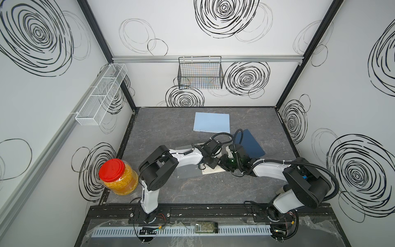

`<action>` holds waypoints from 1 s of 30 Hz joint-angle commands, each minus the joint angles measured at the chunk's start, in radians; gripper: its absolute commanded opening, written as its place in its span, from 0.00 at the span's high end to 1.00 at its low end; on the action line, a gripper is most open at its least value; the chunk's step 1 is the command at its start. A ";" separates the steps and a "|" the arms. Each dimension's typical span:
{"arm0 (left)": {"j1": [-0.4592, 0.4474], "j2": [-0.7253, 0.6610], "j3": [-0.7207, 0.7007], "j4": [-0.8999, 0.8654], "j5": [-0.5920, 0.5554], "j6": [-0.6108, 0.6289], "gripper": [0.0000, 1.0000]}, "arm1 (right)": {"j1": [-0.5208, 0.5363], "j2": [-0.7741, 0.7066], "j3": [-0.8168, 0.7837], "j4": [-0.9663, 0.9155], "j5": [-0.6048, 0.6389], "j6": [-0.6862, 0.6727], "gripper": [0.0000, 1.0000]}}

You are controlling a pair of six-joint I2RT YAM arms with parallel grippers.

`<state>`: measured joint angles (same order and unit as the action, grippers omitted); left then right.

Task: Tear off pages from different notebooks
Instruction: Tear off the paper from the notebook.

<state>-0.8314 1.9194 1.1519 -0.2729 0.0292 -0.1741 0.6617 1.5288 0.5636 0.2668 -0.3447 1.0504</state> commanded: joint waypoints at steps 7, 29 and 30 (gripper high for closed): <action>0.009 0.046 -0.034 -0.164 0.061 -0.003 1.00 | -0.016 0.001 -0.012 -0.040 0.032 -0.036 0.93; 0.155 -0.138 0.050 -0.042 0.158 -0.121 0.50 | 0.012 0.021 -0.035 0.039 0.013 -0.042 0.99; 0.164 -0.148 0.042 -0.038 0.149 -0.128 0.50 | 0.013 0.024 -0.031 0.044 0.010 -0.044 0.96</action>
<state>-0.6815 1.8236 1.1954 -0.3553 0.1692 -0.2661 0.6659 1.5341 0.5346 0.2703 -0.3229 1.0122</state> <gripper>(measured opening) 0.498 0.049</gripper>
